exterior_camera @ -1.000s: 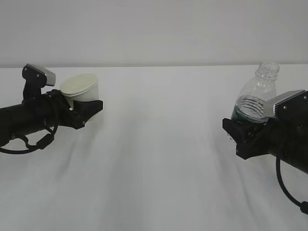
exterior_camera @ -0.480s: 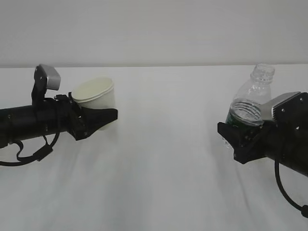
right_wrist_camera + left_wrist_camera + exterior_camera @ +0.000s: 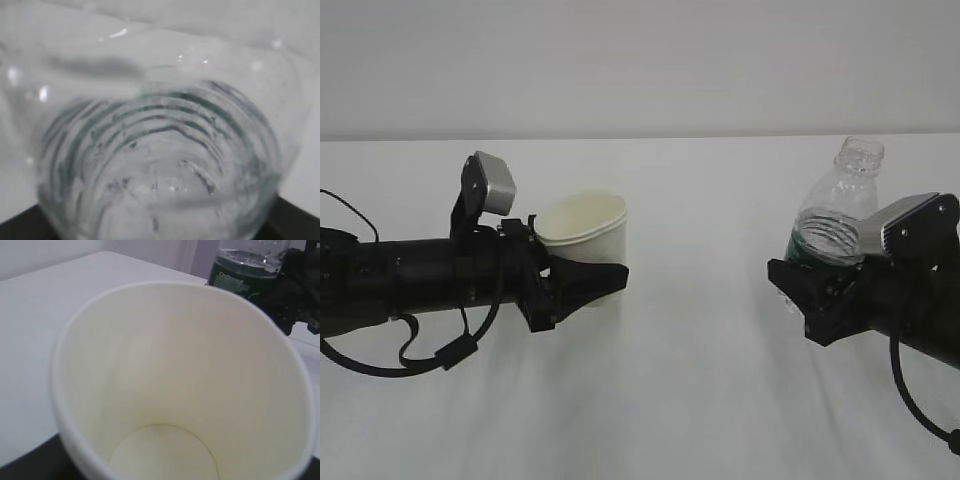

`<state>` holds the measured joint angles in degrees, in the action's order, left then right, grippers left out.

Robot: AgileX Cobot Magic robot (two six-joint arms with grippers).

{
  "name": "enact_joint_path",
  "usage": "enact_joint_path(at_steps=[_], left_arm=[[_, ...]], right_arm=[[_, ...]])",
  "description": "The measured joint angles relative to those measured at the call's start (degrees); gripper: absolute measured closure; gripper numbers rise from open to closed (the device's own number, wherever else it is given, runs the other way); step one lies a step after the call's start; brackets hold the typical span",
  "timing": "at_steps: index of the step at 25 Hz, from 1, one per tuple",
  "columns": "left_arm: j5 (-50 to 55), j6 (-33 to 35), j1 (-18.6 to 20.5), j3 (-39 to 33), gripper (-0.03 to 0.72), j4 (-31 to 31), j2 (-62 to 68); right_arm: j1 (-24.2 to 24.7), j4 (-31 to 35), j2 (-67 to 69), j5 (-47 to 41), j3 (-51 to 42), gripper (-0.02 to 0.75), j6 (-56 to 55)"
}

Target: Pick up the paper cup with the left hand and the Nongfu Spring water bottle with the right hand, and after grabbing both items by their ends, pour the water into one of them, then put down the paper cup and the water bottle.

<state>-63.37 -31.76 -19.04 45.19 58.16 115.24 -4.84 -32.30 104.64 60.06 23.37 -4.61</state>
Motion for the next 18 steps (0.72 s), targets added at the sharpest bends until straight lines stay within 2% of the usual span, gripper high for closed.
enact_joint_path(at_steps=[7,18], left_arm=[[4.0,1.95,-3.01,0.0,0.226,0.0,0.0],[7.15,6.5,-3.34,0.0,0.231,-0.35,0.0]], right_arm=[[0.0,-3.44,0.0,-3.51,2.51,0.264,-1.75],[0.0,-11.26,0.0,-10.91,7.54,0.264,-5.76]])
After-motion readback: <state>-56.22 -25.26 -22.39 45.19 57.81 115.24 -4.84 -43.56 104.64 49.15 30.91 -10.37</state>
